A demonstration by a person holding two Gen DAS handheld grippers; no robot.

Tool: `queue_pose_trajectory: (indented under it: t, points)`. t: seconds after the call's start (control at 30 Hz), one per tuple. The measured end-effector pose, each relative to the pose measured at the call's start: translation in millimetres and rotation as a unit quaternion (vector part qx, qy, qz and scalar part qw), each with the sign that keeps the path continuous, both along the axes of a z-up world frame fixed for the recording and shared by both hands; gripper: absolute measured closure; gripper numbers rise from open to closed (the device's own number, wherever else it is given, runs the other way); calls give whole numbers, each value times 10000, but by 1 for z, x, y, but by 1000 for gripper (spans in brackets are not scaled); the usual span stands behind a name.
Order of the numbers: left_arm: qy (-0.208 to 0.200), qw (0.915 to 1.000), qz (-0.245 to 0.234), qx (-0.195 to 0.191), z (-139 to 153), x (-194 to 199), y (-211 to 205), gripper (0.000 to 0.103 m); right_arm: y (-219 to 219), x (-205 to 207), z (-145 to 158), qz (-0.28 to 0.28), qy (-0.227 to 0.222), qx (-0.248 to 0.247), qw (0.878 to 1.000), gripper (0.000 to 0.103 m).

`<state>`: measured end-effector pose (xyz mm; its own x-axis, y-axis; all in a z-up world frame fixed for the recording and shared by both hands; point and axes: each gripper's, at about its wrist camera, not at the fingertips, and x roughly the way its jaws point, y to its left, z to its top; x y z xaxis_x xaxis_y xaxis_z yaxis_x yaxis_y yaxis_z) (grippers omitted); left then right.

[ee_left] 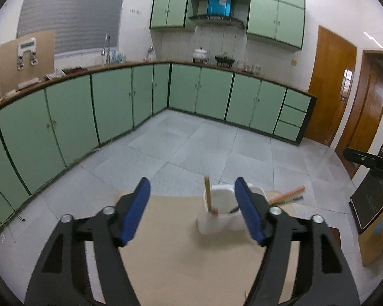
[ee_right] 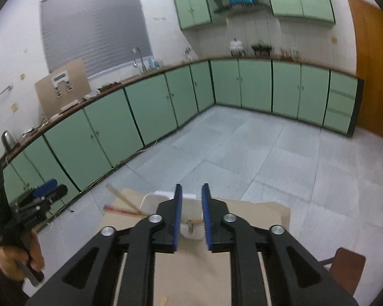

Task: Organize utensils
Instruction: 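Bring both open tools back over the two red-patterned chopsticks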

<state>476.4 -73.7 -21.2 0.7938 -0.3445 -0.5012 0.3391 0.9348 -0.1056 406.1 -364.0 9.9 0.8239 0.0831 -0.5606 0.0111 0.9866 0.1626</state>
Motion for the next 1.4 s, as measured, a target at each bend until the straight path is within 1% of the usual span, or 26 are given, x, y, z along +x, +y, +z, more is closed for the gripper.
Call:
queue_pose_trajectory:
  t: [0.03,0.07,0.1,0.13,0.17,0.2,0.23,0.27,0.3,0.33,0.37,0.43,0.47,0.53,0.6,0.67,0.7,0.83,0.93,1.03,1.17,1.3,1.4]
  points:
    - [-84,10000,-25,12,-3,-17,4,30,3,-14,-2,20,-81,-58,9999,79]
    - [-149,9999,-47,29,-7,-30,7,29,8,-37,-7,49,-214,-170,9996,77]
    - [-254,9996,-51,59,-13,-50,11,26,13,-56,-12,51,-331,-242,9991,72]
    - [-363,9993,-32,109,-21,-71,15,24,20,-82,-23,38,-447,-351,9984,69]
    - [-427,9990,-15,126,-26,-84,17,24,24,-99,-32,31,-499,-390,9980,68]
    - [-500,9987,12,133,-36,-105,21,23,31,-118,-44,2,-536,-399,9978,64]
    - [-576,9982,57,145,-43,-124,25,22,37,-136,-59,10,-500,-400,9979,63]
    - [-711,9972,215,122,-54,-148,31,20,46,-157,-80,12,-444,-374,9983,63]
    - [-778,9966,274,91,-61,-164,33,17,54,-179,-103,-5,-379,-323,9988,63]
    - [-851,9959,318,60,-71,-186,37,16,63,-198,-126,1,-289,-337,9990,63]
    - [-859,9956,359,41,-80,-201,41,16,70,-211,-142,-7,-245,-365,9990,63]
    - [-795,9960,407,-20,-104,-238,48,13,93,-244,-185,13,-150,-489,9987,63]
    - [-756,9961,446,-26,-115,-255,51,13,102,-255,-199,25,-88,-481,9988,63]
    - [-678,9964,504,85,-133,-280,53,12,120,-274,-233,81,177,-413,9990,63]
    - [-461,9975,536,76,-148,-300,58,12,138,-285,-252,198,324,-438,9983,63]
    - [-410,9973,599,132,-157,-315,63,12,158,-291,-269,441,455,-604,9962,63]
    - [-382,9972,624,128,-159,-319,65,12,167,-292,-275,531,492,-699,9949,63]
    - [-241,9967,780,-47,-162,-327,76,12,178,-285,-288,699,658,-812,9921,63]
    - [-240,9963,821,-29,-163,-326,80,12,185,-283,-292,829,706,-891,9901,63]
    - [-289,9962,826,38,-162,-322,82,12,187,-278,-289,874,644,-980,9892,62]
    - [-227,9964,817,9,-160,-317,78,12,177,-272,-293,670,639,-868,9919,62]
    - [-228,9968,766,48,-162,-315,74,12,154,-272,-291,321,685,-744,9944,61]
    - [-214,9969,761,57,-166,-315,75,12,152,-273,-290,376,665,-695,9947,61]
